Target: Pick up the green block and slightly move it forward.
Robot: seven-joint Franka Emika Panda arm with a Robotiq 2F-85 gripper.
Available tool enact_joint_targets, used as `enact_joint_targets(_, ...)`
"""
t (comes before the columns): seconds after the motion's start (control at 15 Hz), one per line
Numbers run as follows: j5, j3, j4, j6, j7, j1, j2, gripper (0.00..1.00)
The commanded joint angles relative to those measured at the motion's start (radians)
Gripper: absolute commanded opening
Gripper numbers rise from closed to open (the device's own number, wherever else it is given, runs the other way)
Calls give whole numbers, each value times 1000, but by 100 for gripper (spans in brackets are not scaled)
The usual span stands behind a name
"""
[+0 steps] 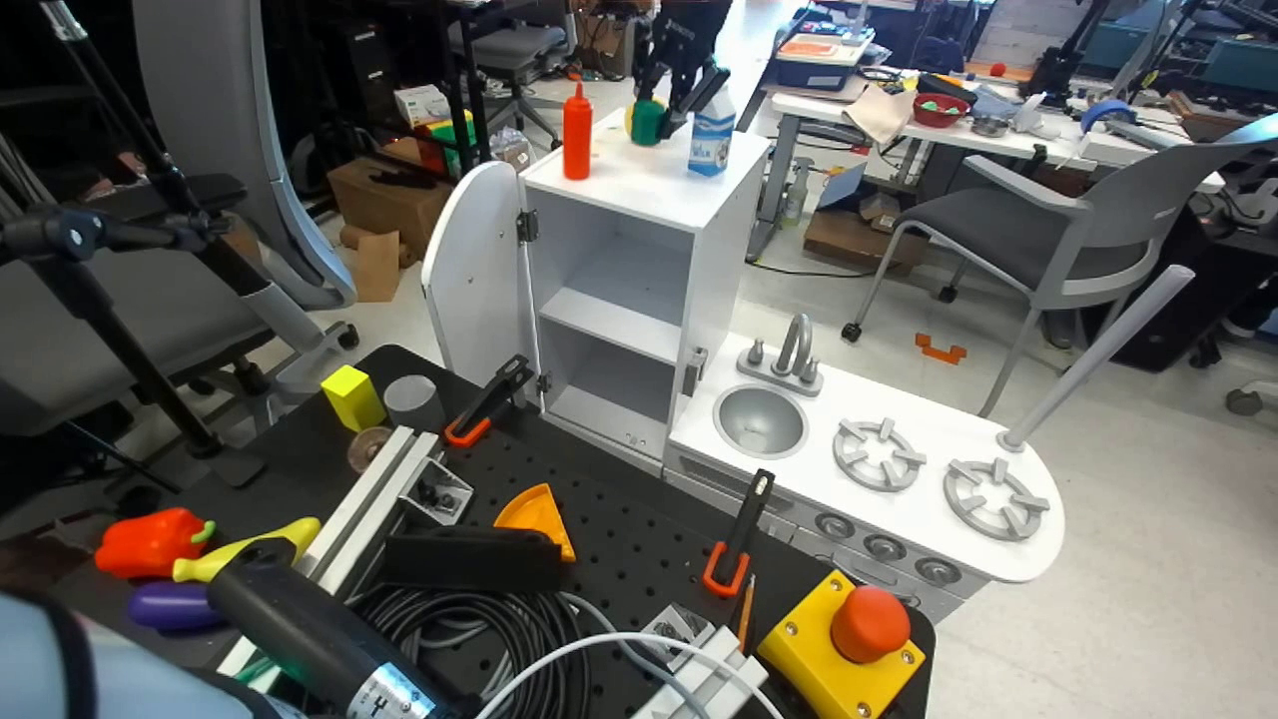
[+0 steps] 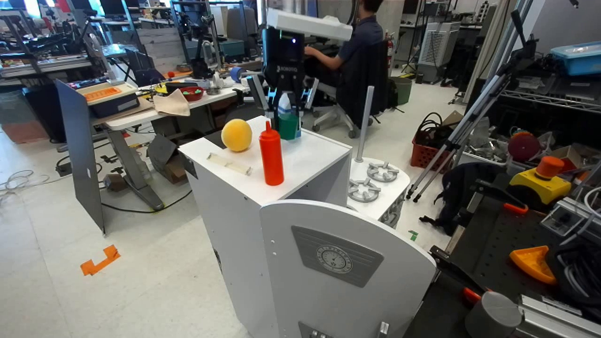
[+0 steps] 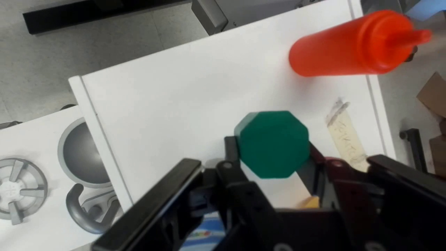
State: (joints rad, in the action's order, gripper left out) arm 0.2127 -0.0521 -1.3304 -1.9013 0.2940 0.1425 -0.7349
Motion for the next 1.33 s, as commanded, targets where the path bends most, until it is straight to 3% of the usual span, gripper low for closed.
enact_joint_targets(0.0,5,1,-140,-6,18,-10,190,18)
enact_joint_targets(0.2,62,-3,-147,-14,22,-48,276,18)
enact_joint_targets(0.4,99,13,-24,44,86,-87,257,18)
enact_joint_targets(0.8,126,42,304,166,213,-152,45,18)
enact_joint_targets(1.27,84,45,595,242,343,-133,-237,18)
